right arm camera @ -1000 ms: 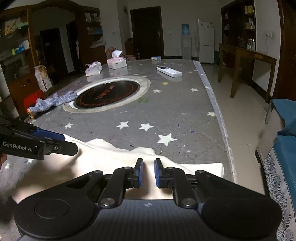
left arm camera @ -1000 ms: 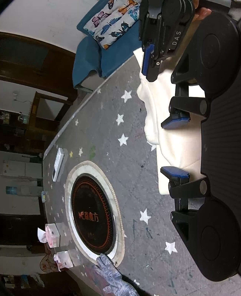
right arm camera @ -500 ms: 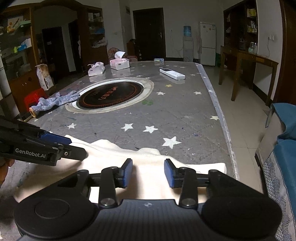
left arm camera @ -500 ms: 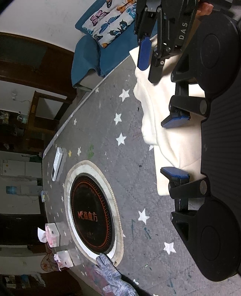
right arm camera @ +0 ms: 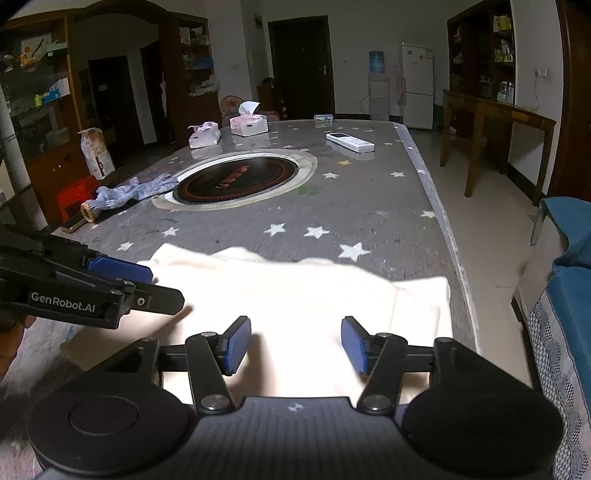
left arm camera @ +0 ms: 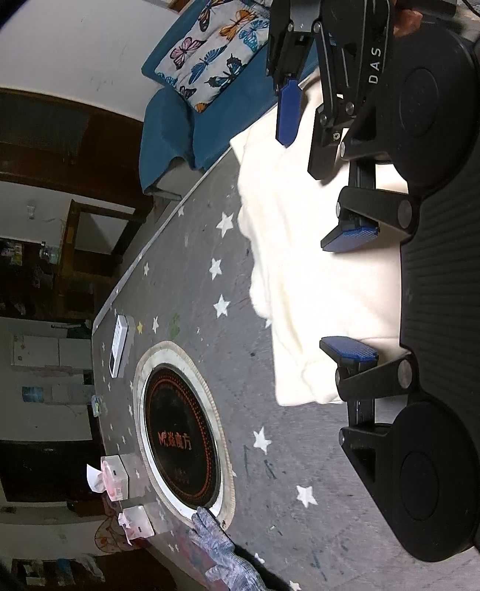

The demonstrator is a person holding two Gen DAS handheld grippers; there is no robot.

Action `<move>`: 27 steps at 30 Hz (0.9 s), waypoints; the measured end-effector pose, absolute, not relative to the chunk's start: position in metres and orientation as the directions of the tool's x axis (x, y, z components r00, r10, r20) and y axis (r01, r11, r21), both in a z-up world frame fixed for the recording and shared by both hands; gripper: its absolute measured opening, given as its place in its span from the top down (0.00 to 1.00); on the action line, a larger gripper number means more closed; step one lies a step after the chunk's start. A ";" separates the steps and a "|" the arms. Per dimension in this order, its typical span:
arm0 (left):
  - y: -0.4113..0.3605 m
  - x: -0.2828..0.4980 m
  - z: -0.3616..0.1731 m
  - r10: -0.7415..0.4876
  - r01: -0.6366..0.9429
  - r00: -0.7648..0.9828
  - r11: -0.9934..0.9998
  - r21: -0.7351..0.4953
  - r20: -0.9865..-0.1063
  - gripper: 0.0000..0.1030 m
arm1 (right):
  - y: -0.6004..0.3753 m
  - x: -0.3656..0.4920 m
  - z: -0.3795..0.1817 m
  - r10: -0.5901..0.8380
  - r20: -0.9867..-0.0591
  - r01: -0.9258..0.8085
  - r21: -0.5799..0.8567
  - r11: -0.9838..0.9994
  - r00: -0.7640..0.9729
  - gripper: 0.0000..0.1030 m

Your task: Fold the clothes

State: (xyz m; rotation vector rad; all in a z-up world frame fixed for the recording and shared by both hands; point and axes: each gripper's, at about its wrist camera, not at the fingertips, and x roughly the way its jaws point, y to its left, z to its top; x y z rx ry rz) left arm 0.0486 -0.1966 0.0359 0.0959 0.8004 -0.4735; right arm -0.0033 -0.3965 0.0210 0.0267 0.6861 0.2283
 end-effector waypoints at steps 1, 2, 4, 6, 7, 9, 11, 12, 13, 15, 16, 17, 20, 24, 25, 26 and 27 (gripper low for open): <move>-0.196 0.045 0.036 -0.375 0.446 0.599 0.890 -0.095 -0.708 0.47 | -0.396 -0.008 0.021 0.221 -0.624 -0.203 0.101 0.974 0.750 0.45; -0.194 0.042 0.036 -0.377 0.446 0.600 0.890 -0.096 -0.706 0.46 | -0.396 -0.011 0.021 0.223 -0.623 -0.206 0.101 0.973 0.750 0.44; -0.192 0.035 0.036 -0.379 0.445 0.603 0.890 -0.098 -0.702 0.45 | -0.396 -0.020 0.022 0.226 -0.620 -0.209 0.101 0.973 0.751 0.42; -0.188 0.030 0.035 -0.376 0.439 0.604 0.893 -0.100 -0.703 0.43 | -0.395 -0.027 0.024 0.231 -0.616 -0.212 0.106 0.972 0.753 0.42; -0.187 0.028 0.034 -0.376 0.439 0.602 0.893 -0.101 -0.704 0.42 | -0.395 -0.031 0.024 0.235 -0.614 -0.213 0.110 0.971 0.754 0.41; -0.186 0.025 0.031 -0.367 0.430 0.601 0.897 -0.099 -0.710 0.42 | -0.394 -0.036 0.024 0.241 -0.612 -0.217 0.114 0.969 0.753 0.40; -0.185 0.021 0.030 -0.363 0.426 0.600 0.899 -0.100 -0.712 0.40 | -0.393 -0.040 0.023 0.243 -0.615 -0.219 0.115 0.969 0.750 0.38; -0.185 0.020 0.030 -0.363 0.424 0.601 0.900 -0.101 -0.712 0.40 | -0.392 -0.042 0.022 0.243 -0.617 -0.220 0.115 0.969 0.749 0.36; -0.183 0.018 0.031 -0.365 0.420 0.603 0.901 -0.107 -0.710 0.38 | -0.390 -0.045 0.022 0.242 -0.615 -0.220 0.112 0.969 0.750 0.34; -0.181 0.016 0.031 -0.364 0.413 0.605 0.904 -0.112 -0.709 0.35 | -0.389 -0.050 0.023 0.238 -0.608 -0.218 0.108 0.970 0.757 0.31; -0.180 0.015 0.031 -0.361 0.411 0.604 0.905 -0.111 -0.711 0.34 | -0.389 -0.053 0.024 0.237 -0.606 -0.216 0.109 0.970 0.759 0.30; -0.180 0.015 0.030 -0.356 0.408 0.602 0.906 -0.108 -0.715 0.33 | -0.389 -0.054 0.024 0.237 -0.605 -0.215 0.110 0.970 0.760 0.29; -0.178 0.014 0.025 -0.348 0.392 0.593 0.912 -0.117 -0.726 0.32 | -0.389 -0.056 0.021 0.229 -0.619 -0.208 0.106 0.972 0.752 0.26; -0.176 0.009 0.027 -0.346 0.383 0.600 0.916 -0.121 -0.722 0.28 | -0.387 -0.059 0.021 0.222 -0.623 -0.210 0.093 0.973 0.750 0.20; -0.176 0.008 0.028 -0.344 0.381 0.602 0.917 -0.120 -0.721 0.27 | -0.386 -0.060 0.021 0.222 -0.623 -0.211 0.094 0.973 0.750 0.18; -0.176 0.008 0.028 -0.343 0.380 0.603 0.917 -0.119 -0.720 0.26 | -0.385 -0.061 0.022 0.224 -0.621 -0.212 0.095 0.973 0.751 0.18; -0.176 0.007 0.029 -0.341 0.378 0.604 0.918 -0.117 -0.720 0.26 | -0.384 -0.063 0.023 0.225 -0.619 -0.215 0.093 0.972 0.752 0.18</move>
